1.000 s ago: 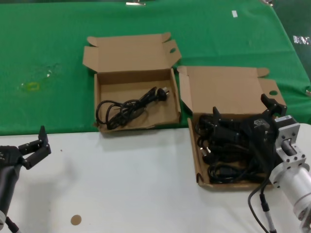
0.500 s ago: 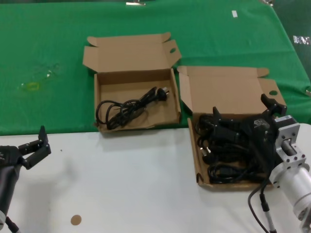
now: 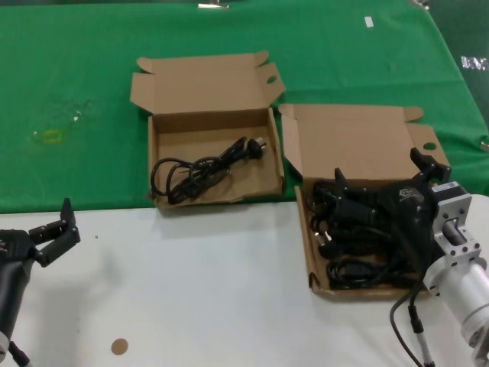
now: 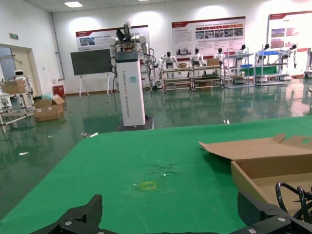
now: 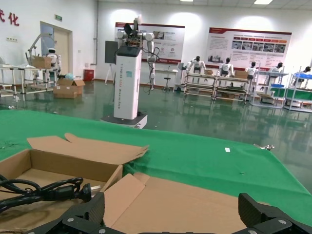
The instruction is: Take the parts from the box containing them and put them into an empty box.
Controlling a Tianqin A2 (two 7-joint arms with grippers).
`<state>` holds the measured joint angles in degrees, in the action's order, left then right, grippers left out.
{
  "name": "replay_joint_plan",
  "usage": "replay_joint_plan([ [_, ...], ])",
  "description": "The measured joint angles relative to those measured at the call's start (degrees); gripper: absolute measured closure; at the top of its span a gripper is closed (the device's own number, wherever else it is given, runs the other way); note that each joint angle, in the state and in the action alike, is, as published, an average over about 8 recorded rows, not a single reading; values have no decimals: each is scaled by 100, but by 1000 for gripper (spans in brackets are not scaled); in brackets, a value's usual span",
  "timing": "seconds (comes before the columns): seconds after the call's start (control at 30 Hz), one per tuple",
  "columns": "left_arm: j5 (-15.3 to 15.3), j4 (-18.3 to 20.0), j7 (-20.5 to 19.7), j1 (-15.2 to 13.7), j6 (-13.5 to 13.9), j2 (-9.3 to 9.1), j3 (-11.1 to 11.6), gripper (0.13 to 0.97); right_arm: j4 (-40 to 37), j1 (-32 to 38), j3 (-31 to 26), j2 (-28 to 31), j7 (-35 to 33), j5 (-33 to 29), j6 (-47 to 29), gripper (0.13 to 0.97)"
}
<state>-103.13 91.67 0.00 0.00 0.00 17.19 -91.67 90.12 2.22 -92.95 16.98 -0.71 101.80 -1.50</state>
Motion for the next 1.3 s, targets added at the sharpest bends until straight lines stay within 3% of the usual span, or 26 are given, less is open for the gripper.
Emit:
replay_joint_plan([
  [1.3, 0, 0, 0, 0, 0, 0, 0, 132, 0, 0, 0, 0, 0, 0, 0, 129],
])
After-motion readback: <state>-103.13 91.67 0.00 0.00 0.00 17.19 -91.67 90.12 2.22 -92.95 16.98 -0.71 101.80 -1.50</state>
